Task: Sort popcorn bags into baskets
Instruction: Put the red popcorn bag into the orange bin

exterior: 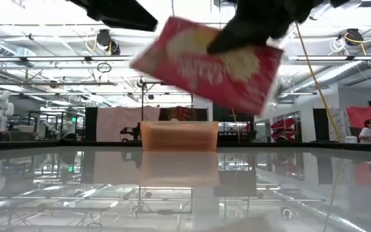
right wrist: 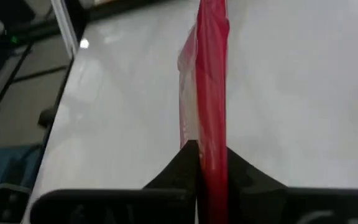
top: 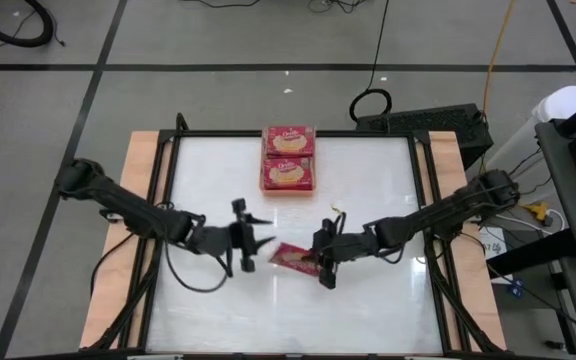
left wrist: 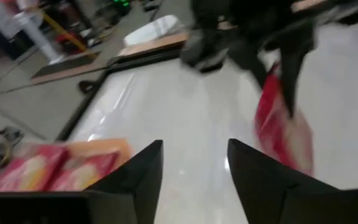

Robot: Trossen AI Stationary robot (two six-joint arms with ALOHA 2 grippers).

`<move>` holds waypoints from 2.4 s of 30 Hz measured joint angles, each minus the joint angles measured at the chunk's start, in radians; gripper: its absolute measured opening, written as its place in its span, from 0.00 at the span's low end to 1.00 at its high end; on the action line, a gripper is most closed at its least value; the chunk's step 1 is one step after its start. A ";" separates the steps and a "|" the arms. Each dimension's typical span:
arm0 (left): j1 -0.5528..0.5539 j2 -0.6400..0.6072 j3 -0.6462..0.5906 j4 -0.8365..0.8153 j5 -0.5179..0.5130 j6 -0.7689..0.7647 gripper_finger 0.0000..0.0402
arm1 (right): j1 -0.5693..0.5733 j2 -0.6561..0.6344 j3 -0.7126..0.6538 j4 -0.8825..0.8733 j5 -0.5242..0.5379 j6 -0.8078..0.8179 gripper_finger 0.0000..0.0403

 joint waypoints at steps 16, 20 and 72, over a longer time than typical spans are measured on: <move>0.105 -0.285 -0.089 -0.096 -0.030 -0.057 0.45 | -0.138 -0.039 -0.081 0.501 0.063 -0.402 0.03; 0.143 -0.340 -0.114 -0.075 -0.022 -0.059 0.42 | -0.179 -0.038 -0.151 0.697 -0.048 -0.429 0.03; 0.221 0.094 -0.201 1.140 0.306 0.177 0.45 | -0.257 0.069 -0.159 1.471 -0.092 -0.583 0.04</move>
